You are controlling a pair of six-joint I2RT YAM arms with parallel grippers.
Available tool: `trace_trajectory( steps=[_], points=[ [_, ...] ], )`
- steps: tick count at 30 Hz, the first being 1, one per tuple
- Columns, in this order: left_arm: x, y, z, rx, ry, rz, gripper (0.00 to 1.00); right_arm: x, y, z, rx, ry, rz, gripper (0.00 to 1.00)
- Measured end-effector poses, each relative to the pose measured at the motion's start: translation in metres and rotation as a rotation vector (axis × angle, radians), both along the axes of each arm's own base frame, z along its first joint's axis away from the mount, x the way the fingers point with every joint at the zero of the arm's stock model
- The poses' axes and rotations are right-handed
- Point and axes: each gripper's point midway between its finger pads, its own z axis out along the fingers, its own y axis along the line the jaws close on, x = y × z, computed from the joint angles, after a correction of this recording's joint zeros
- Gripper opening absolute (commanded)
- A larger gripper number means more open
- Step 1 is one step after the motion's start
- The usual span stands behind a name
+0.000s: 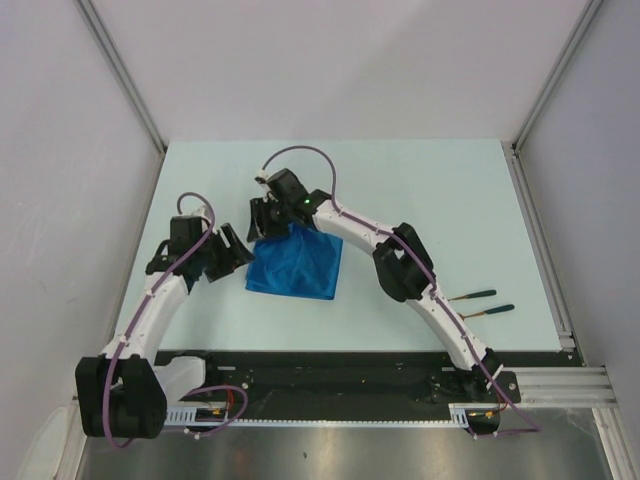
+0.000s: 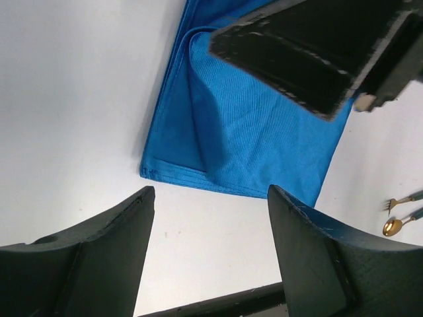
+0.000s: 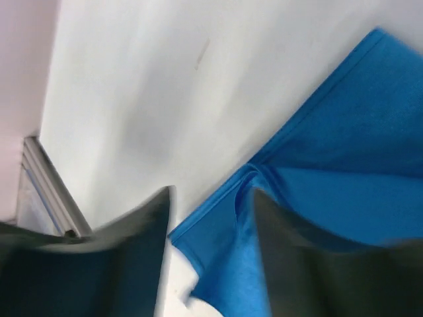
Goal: Fold the napkin into a case and place the utensils inside
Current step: Fold the rectangle-folded napkin at the center of the board.
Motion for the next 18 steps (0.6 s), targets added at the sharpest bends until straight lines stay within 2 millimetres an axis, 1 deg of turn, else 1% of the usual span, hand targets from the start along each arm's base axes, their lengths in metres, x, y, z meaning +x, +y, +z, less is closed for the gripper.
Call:
trace_trajectory(
  steps=[2,4,5,6,7,8,10,11,12,13,15,16,18],
  points=[
    [-0.001,-0.001,0.002,-0.003,-0.005,-0.002,0.74,0.004,-0.009,0.008,0.013,0.007,-0.011,0.68],
    [-0.001,-0.002,0.004,-0.012,-0.013,-0.01,0.72,0.005,-0.031,0.017,0.002,0.022,-0.031,0.67],
    [-0.001,-0.004,0.005,-0.021,-0.015,-0.018,0.71,0.007,-0.044,0.022,-0.002,0.029,-0.047,0.65],
    [-0.001,-0.006,0.006,-0.03,-0.016,-0.025,0.67,0.009,-0.058,0.028,-0.006,0.034,-0.065,0.62],
    [-0.001,-0.009,0.006,-0.041,-0.016,-0.036,0.65,0.012,-0.072,0.034,0.0,0.031,-0.087,0.47],
    [-0.001,-0.011,0.006,-0.051,-0.014,-0.046,0.63,0.015,-0.088,0.04,0.005,0.029,-0.111,0.42],
    [-0.001,-0.016,0.002,-0.07,0.002,-0.065,0.59,0.019,-0.113,0.048,0.02,0.034,-0.156,0.38],
    [-0.001,-0.021,-0.001,-0.081,0.014,-0.081,0.56,0.024,-0.124,0.05,0.035,0.033,-0.184,0.38],
    [-0.001,-0.024,-0.005,-0.09,0.031,-0.094,0.53,0.027,-0.132,0.049,0.042,0.036,-0.203,0.36],
    [-0.001,-0.029,-0.009,-0.101,0.048,-0.109,0.51,0.028,-0.136,0.044,0.043,0.042,-0.214,0.34],
    [-0.002,-0.04,-0.018,-0.114,0.083,-0.144,0.44,0.026,-0.138,0.033,0.036,0.052,-0.22,0.27],
    [-0.003,-0.046,-0.023,-0.123,0.103,-0.164,0.43,0.023,-0.137,0.025,0.026,0.066,-0.216,0.19],
    [-0.004,-0.055,-0.03,-0.139,0.135,-0.182,0.38,0.019,-0.132,0.011,0.015,0.08,-0.207,0.16]
  ],
)
